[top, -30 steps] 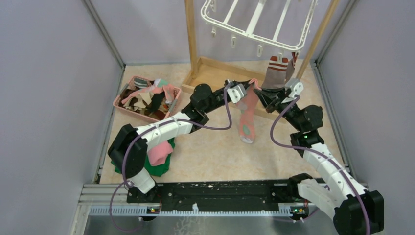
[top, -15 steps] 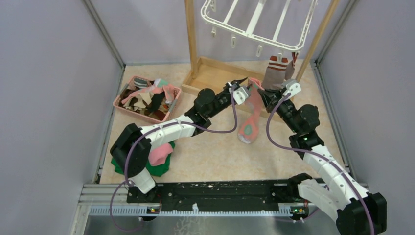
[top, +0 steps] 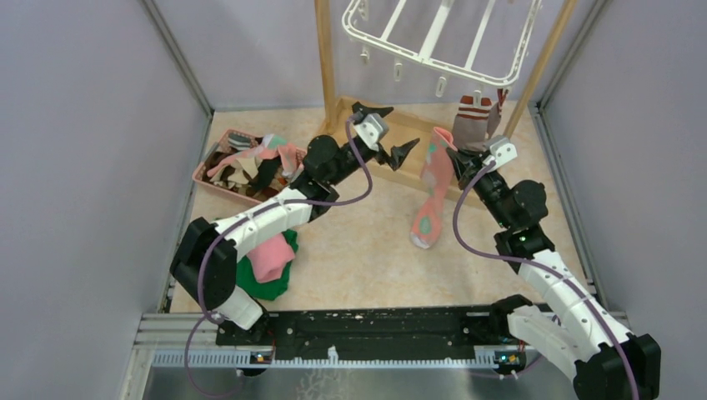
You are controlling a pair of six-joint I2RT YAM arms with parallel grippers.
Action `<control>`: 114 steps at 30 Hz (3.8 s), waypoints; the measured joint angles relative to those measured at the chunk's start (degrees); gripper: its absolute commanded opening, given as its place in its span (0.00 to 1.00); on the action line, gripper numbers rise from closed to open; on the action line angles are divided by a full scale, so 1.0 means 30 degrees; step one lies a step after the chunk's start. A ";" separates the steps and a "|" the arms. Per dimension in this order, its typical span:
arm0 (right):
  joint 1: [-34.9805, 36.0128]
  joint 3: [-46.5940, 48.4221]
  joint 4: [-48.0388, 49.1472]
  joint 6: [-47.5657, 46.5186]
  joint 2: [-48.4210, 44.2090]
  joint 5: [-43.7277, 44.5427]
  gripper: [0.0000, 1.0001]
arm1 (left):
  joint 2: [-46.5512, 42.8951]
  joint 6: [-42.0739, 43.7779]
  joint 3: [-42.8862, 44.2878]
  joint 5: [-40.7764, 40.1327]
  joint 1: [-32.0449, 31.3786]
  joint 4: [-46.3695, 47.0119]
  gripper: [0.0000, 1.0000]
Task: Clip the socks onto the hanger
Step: Open the clamp at the hanger.
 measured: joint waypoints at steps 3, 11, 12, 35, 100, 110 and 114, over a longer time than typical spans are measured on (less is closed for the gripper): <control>0.0000 0.0000 0.0007 0.0007 -0.0073 0.0109 0.00 | -0.0160 -0.2769 0.0641 0.1282 0.0867 -0.0204 0.99; -0.0306 -0.0160 0.0182 0.0510 -0.0080 -0.0204 0.00 | 0.0546 -0.9457 0.3300 0.6251 0.2492 0.0255 0.85; -0.0364 -0.0189 0.0204 0.0619 -0.0080 -0.0291 0.00 | 0.0962 -1.0375 0.3781 0.7067 0.2827 0.0954 0.85; -0.1894 -0.0634 0.1406 0.2754 -0.0066 -0.2098 0.00 | 1.0193 -2.0167 1.2094 0.9530 0.3993 0.6921 0.88; -0.2062 -0.0896 0.2025 0.3228 -0.0051 -0.2594 0.00 | 1.5650 -2.6104 2.0283 0.8808 0.3300 0.9420 0.66; -0.2062 -0.0896 0.2025 0.3235 -0.0044 -0.2601 0.00 | 1.5650 -2.6687 2.0400 0.8626 0.3293 0.9675 0.54; -0.2062 -0.0903 0.2025 0.3235 -0.0044 -0.2608 0.00 | 1.5650 -2.6906 2.0444 0.8444 0.3279 0.9843 0.50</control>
